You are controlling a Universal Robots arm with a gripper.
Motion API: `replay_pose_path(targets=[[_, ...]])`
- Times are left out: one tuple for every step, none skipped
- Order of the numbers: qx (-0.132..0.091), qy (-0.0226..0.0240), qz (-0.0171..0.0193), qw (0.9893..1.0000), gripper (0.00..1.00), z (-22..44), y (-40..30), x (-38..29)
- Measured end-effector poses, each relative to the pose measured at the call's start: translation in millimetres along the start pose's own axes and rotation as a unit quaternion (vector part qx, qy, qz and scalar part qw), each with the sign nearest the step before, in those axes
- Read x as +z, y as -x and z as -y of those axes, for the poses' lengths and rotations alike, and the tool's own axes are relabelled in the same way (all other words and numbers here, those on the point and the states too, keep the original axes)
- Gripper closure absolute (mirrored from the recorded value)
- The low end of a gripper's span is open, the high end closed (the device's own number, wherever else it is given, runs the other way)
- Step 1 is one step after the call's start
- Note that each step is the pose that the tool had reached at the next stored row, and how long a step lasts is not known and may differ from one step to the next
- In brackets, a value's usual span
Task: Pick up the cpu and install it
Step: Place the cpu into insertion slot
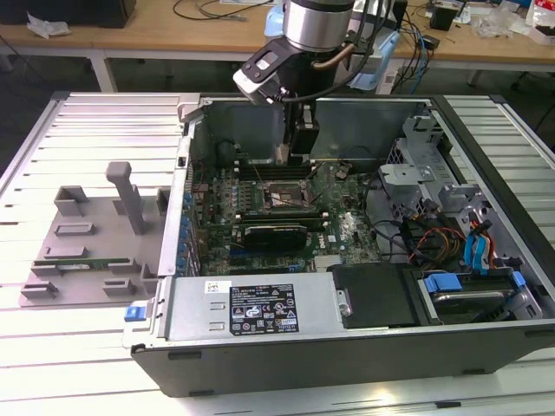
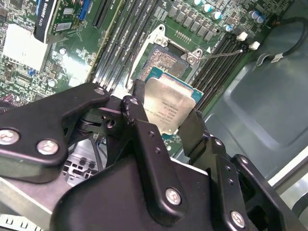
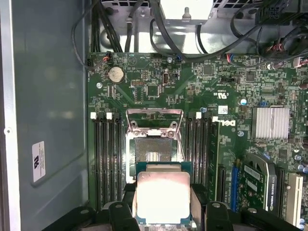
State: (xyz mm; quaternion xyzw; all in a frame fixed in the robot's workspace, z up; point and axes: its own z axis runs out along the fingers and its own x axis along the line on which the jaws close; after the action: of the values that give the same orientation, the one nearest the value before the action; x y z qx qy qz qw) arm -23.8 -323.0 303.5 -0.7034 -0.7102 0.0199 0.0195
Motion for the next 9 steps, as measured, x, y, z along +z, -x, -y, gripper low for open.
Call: replay_pose_path(targets=[[0.0, 0.0, 0.0, 1.0, 0.47, 0.0, 0.0, 0.6], [0.0, 0.0, 0.0, 1.0, 0.47, -0.1, 0.0, 1.5], [0.0, 0.0, 0.0, 1.0, 0.47, -0.1, 0.0, 2.0], [0.0, 0.0, 0.0, 1.0, 0.47, -0.2, 0.0, 2.8], [0.0, 0.0, 0.0, 1.0, 0.47, -0.2, 0.0, 3.8], [0.0, 0.0, 0.0, 1.0, 0.47, -0.3, 0.0, 4.5], [0.0, 0.0, 0.0, 1.0, 0.47, -0.3, 0.0, 4.9], [0.0, 0.0, 0.0, 1.0, 0.47, -0.3, 0.0, 5.2], [0.0, 0.0, 0.0, 1.0, 0.47, -0.3, 0.0, 5.7]])
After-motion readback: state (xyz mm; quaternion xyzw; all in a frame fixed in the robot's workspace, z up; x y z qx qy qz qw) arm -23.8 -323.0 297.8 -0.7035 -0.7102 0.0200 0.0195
